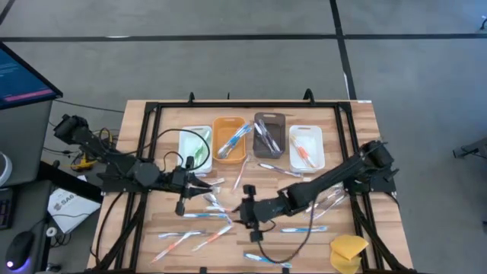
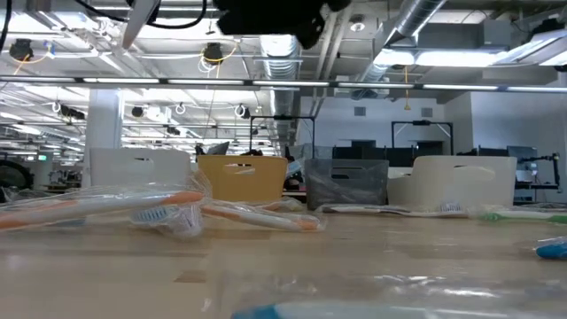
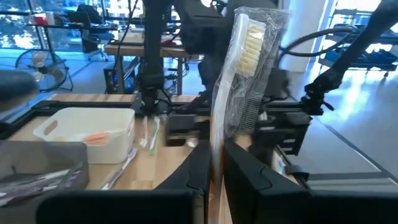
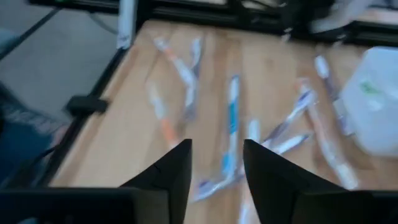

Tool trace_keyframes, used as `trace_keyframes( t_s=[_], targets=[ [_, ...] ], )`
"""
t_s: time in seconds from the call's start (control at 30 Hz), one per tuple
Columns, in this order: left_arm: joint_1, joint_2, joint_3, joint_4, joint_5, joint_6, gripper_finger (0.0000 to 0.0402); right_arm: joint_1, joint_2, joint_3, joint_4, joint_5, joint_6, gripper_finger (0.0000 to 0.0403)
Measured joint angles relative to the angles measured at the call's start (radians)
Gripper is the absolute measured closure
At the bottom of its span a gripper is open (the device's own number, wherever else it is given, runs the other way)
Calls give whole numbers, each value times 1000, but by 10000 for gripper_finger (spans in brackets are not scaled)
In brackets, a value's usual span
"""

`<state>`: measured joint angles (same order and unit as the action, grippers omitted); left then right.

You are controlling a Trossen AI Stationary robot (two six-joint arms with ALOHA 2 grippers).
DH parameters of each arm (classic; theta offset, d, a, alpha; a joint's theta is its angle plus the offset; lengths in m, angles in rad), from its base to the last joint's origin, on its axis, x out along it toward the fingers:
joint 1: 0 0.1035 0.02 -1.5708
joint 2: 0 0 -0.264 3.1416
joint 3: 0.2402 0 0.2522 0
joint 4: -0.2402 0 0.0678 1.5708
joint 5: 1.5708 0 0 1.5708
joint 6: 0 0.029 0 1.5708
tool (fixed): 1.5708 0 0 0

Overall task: Pick & Place Toothbrushes
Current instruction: Put the orange toothbrush into the right white bin

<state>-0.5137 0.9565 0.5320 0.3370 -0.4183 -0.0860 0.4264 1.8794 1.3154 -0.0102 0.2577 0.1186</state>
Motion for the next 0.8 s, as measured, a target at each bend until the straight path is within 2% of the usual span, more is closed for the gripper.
trace_keyframes(
  t_s=[0.23,0.33,0.5,0.8],
  targets=[
    [-26,0,0,23,7,0,380,-38,56,60,10,4,-22,169],
    [-32,15,0,51,7,0,380,-61,59,65,26,2,9,146],
    [-32,84,0,114,5,-6,380,-100,58,65,65,8,47,140],
    [-31,200,0,335,4,53,380,-96,58,65,135,7,31,140]
  ],
)
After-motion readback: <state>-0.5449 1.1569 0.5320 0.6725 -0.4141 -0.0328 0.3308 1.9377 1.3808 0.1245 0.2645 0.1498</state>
